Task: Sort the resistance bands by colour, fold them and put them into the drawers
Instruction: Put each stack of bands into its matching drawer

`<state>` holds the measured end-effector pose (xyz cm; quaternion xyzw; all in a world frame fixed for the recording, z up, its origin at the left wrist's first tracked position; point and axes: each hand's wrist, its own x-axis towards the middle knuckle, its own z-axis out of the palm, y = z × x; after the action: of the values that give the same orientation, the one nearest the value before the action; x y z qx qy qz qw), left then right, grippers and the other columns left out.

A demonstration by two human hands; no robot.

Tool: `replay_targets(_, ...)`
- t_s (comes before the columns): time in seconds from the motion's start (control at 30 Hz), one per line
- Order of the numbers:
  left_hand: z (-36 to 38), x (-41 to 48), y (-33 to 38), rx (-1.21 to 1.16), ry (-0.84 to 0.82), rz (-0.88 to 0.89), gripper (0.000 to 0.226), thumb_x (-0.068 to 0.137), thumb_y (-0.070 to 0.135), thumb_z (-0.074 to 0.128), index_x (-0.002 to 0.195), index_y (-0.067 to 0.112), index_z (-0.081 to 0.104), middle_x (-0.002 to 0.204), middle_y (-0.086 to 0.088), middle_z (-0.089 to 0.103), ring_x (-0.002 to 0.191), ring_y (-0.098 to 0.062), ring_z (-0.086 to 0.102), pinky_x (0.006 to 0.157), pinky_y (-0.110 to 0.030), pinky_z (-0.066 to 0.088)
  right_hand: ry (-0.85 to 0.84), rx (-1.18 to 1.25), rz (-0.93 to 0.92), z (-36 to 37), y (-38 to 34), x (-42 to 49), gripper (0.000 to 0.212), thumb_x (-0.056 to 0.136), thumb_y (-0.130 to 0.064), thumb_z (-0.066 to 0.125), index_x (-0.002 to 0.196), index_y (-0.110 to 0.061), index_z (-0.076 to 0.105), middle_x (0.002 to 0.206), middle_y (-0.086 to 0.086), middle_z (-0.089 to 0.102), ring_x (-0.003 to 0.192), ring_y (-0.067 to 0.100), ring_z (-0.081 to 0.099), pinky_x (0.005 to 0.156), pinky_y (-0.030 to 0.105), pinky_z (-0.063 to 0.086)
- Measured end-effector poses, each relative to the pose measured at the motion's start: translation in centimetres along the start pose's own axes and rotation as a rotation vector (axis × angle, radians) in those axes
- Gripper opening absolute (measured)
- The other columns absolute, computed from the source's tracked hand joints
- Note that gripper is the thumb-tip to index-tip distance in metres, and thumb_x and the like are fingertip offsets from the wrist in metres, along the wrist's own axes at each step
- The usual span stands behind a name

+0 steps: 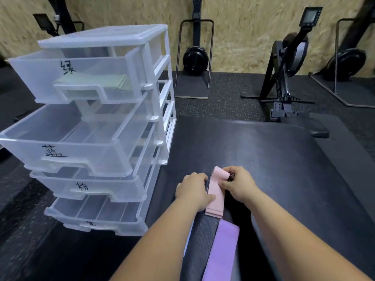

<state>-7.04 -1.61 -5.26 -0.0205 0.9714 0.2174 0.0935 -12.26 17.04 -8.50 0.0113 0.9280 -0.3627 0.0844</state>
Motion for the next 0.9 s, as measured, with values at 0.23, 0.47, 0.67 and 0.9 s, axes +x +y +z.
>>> replay_targets(0.23, -0.3, -1.0, 0.6, 0.003, 0.019, 0.014, 0.064, 0.089, 0.046, 0.078, 0.144, 0.030, 0.050, 0.138, 0.008, 0.059, 0.132, -0.022, 0.052, 0.105, -0.046, 0.048, 0.112, 0.122, -0.059, -0.5, -1.3, -3.0, 0.022, 0.085, -0.016, 0.076, 0.089, -0.036, 0.068, 0.084, -0.014, 0.075, 0.081, 0.009, 0.070, 0.071, 0.028, 0.054)
replay_targets(0.47, -3.3, -3.4, 0.9, -0.323, 0.058, 0.079, 0.077, 0.094, 0.036, 0.073, 0.161, 0.034, 0.036, 0.153, 0.013, 0.052, 0.137, -0.015, 0.054, 0.111, -0.038, 0.047, 0.068, 0.222, -0.243, -4.2, -4.6, -6.0, 0.022, 0.090, -0.011, 0.075, 0.100, -0.030, 0.071, 0.092, -0.010, 0.077, 0.085, 0.009, 0.070, 0.080, 0.029, 0.056)
replay_targets(0.67, -8.5, -6.9, 2.2, -0.530, 0.204, 0.184, 0.042, 0.098, 0.031, 0.073, 0.139, 0.030, 0.063, 0.127, 0.011, 0.070, 0.115, -0.011, 0.066, 0.104, -0.035, 0.053, -0.033, 0.296, -0.408, -9.1, -10.0, -10.3, 0.021, 0.094, -0.006, 0.076, 0.109, -0.020, 0.073, 0.099, -0.003, 0.079, 0.089, 0.003, 0.070, 0.079, 0.016, 0.053)
replay_targets(0.9, -13.7, -12.3, 3.1, -0.612, 0.359, 0.247, 0.016, 0.099, 0.034, 0.071, 0.112, 0.026, 0.073, 0.098, 0.010, 0.075, 0.093, -0.014, 0.070, 0.084, -0.034, 0.058, 0.000, 0.463, -0.483, -11.5, -15.4, -15.4, 0.029, 0.096, -0.009, 0.074, 0.120, -0.025, 0.072, 0.107, -0.001, 0.079, 0.095, 0.011, 0.072, 0.087, 0.031, 0.058)
